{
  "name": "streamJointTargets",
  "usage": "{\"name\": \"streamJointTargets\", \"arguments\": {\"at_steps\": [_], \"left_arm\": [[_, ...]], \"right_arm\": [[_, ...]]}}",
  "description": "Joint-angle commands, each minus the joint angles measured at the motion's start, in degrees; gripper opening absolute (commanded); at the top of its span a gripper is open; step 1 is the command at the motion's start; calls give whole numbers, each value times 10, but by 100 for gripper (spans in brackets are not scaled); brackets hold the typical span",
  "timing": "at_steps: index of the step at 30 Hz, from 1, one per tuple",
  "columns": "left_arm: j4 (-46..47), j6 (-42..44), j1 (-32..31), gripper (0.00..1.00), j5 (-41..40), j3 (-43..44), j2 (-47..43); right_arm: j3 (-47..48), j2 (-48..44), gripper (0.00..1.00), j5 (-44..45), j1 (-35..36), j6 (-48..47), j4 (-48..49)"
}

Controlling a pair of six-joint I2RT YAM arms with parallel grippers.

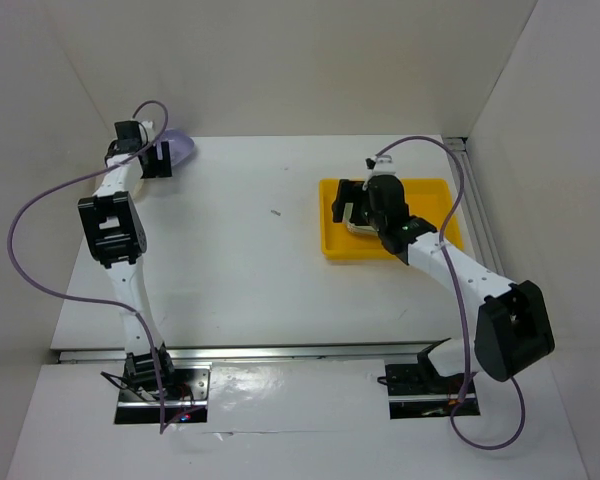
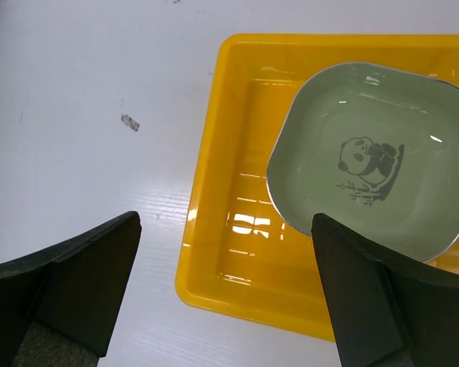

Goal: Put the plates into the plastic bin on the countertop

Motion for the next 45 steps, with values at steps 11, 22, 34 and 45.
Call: {"name": "streamJointTargets", "arguments": {"at_steps": [11, 22, 34, 45], "left_arm": [[18, -20, 26, 79, -23, -29, 37], [81, -28, 38, 0, -10, -261, -108], [119, 300, -55, 0, 103, -637, -456], [99, 421, -347, 0, -12, -776, -704]], "right_arm": [[6, 1, 100, 57, 48, -16, 46], [39, -13, 100, 83, 107, -46, 17], [130, 72, 100, -11, 106, 1, 67], [337, 288, 96, -141, 75, 41, 21]]}}
